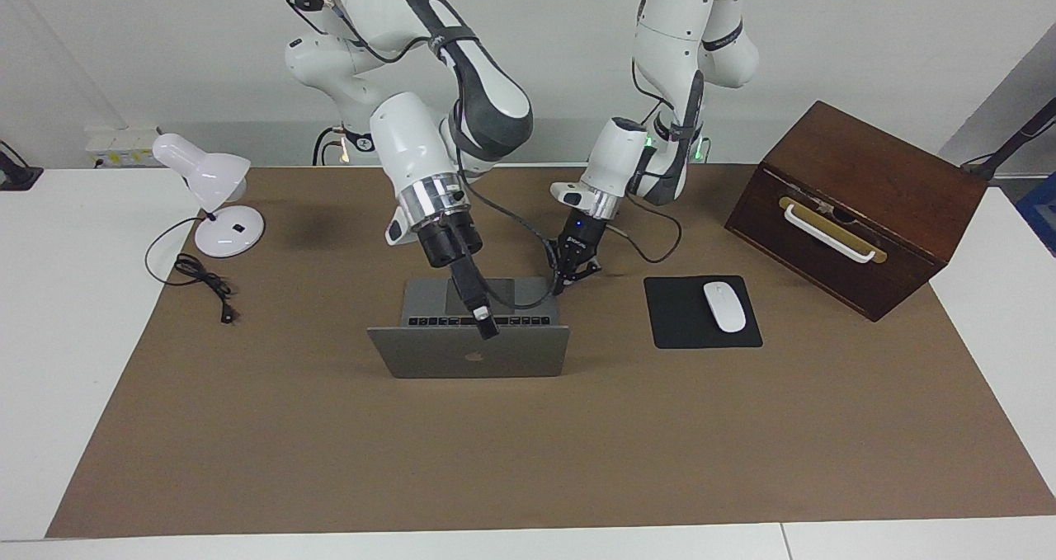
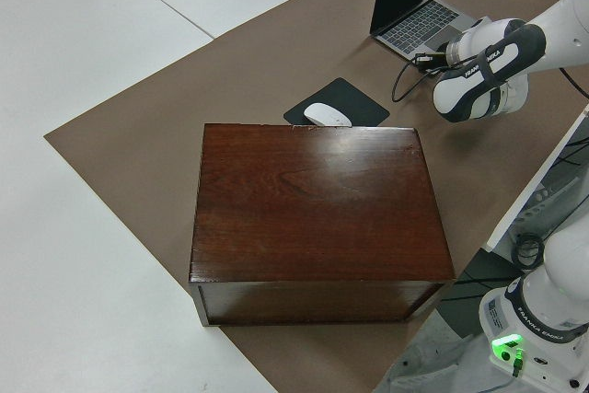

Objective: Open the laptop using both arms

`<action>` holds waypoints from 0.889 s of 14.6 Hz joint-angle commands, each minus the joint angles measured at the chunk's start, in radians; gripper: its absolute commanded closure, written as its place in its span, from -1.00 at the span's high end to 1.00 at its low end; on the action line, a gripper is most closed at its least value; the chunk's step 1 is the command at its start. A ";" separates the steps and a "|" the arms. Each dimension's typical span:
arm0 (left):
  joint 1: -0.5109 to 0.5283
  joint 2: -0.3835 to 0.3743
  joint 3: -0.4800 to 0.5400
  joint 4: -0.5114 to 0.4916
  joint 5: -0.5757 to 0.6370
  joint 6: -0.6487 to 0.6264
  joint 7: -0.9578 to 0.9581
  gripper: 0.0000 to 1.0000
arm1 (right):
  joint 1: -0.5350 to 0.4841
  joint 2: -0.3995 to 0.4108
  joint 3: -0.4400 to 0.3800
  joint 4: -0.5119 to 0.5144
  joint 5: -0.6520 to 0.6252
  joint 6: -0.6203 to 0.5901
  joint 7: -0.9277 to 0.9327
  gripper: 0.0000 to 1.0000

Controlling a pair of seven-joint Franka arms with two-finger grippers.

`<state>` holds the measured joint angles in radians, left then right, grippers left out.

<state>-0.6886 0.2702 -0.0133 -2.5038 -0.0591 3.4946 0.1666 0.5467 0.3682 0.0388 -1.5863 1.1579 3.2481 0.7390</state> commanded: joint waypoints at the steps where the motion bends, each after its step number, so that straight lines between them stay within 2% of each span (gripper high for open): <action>1: -0.037 0.089 0.004 0.060 -0.004 0.011 -0.002 -1.00 | -0.021 -0.003 -0.020 0.107 -0.006 -0.001 0.000 1.00; 2: -0.037 0.086 0.004 0.060 -0.007 0.012 -0.003 -1.00 | -0.021 -0.015 -0.054 0.145 -0.064 0.022 -0.033 1.00; 4: -0.031 0.066 0.003 0.049 -0.011 0.011 -0.006 -1.00 | -0.051 -0.032 -0.098 0.176 -0.266 0.022 -0.122 1.00; 6: -0.026 0.034 0.003 0.030 -0.011 0.011 -0.018 -1.00 | -0.161 -0.008 -0.079 0.338 -0.425 -0.031 -0.128 1.00; 8: -0.025 -0.003 0.003 0.007 -0.011 0.009 -0.042 -1.00 | -0.261 0.061 -0.013 0.539 -0.477 -0.126 -0.138 1.00; 10: -0.023 -0.043 0.004 -0.013 -0.011 0.009 -0.058 -1.00 | -0.370 0.139 0.068 0.717 -0.486 -0.287 -0.211 1.00; 12: -0.015 -0.077 0.003 -0.038 -0.011 0.007 -0.056 -1.00 | -0.477 0.135 0.186 0.764 -0.480 -0.481 -0.303 1.00; 13: -0.014 -0.088 0.003 -0.046 -0.011 0.006 -0.058 -1.00 | -0.541 0.127 0.264 0.764 -0.480 -0.540 -0.320 1.00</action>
<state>-0.6891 0.2401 -0.0179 -2.5077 -0.0604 3.4987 0.1235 0.1101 0.4340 0.1692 -0.9328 0.6994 2.8083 0.4790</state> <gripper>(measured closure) 0.991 0.000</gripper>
